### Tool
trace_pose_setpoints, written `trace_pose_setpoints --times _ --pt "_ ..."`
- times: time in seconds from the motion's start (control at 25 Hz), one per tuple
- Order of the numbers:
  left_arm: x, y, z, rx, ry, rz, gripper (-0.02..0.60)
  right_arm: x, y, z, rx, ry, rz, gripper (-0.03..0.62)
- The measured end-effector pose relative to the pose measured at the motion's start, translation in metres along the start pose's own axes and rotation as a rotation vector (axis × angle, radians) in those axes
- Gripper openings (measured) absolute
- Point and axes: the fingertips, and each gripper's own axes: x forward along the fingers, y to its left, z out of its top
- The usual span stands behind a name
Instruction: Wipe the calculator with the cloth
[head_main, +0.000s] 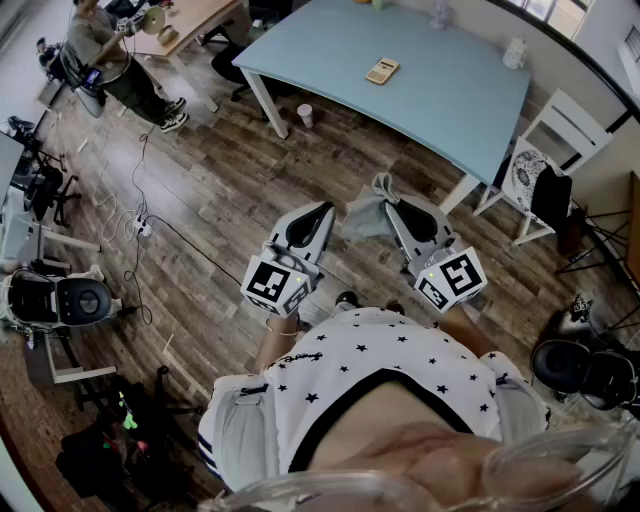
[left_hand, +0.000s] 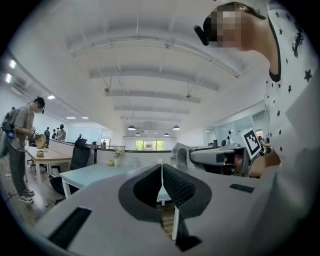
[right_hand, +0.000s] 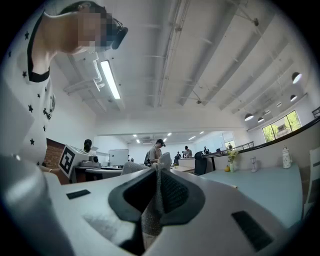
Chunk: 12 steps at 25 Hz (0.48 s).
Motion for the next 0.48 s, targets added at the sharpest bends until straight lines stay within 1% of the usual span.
trace_pose_setpoints --times 0.32,0.48 --pt "0.0 -0.006 0.0 0.004 0.007 0.019 0.031 -0.007 -0.004 0.001 0.005 -0.012 -0.001 0.027" --pt "0.004 -0.011 -0.004 0.003 0.017 0.029 0.031 -0.013 -0.013 0.003 0.038 -0.036 -0.001 0.028"
